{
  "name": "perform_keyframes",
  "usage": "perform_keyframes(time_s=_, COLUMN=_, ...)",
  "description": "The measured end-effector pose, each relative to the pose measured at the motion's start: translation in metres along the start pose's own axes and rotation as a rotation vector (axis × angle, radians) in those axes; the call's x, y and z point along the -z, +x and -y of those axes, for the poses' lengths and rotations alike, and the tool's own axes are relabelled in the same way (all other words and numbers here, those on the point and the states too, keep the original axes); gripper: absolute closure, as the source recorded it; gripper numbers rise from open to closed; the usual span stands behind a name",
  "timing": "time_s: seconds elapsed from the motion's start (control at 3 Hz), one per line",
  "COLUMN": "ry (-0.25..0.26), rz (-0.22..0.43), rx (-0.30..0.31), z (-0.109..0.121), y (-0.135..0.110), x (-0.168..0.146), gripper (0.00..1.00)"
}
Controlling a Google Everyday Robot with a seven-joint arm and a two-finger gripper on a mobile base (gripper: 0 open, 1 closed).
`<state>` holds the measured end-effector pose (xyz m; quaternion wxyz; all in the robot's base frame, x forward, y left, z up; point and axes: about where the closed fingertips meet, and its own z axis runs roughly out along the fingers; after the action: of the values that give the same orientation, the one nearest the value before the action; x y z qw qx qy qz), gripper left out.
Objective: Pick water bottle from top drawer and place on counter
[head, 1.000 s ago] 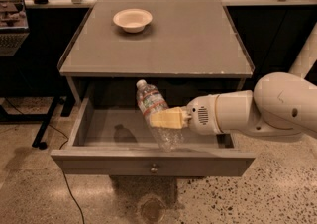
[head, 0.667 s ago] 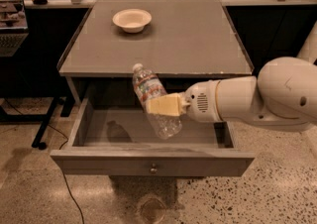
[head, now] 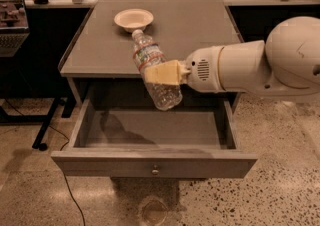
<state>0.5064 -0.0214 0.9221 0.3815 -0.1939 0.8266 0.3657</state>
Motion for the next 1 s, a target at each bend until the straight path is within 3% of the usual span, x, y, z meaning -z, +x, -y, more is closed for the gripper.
perform_keyframes(time_s=0.33, ry=0.042, rz=0.034, rx=0.028, z=-0.0029, y=-0.0257, x=0.0042, gripper=1.0)
perform_keyframes(time_s=0.67, ry=0.043, rz=0.034, rx=0.028, z=-0.0032, y=-0.0261, x=0.0041, gripper=1.0)
perform_keyframes(time_s=1.0, ry=0.044, rz=0.078, rx=0.007, z=-0.0027, y=-0.025, x=0.0059, gripper=1.0)
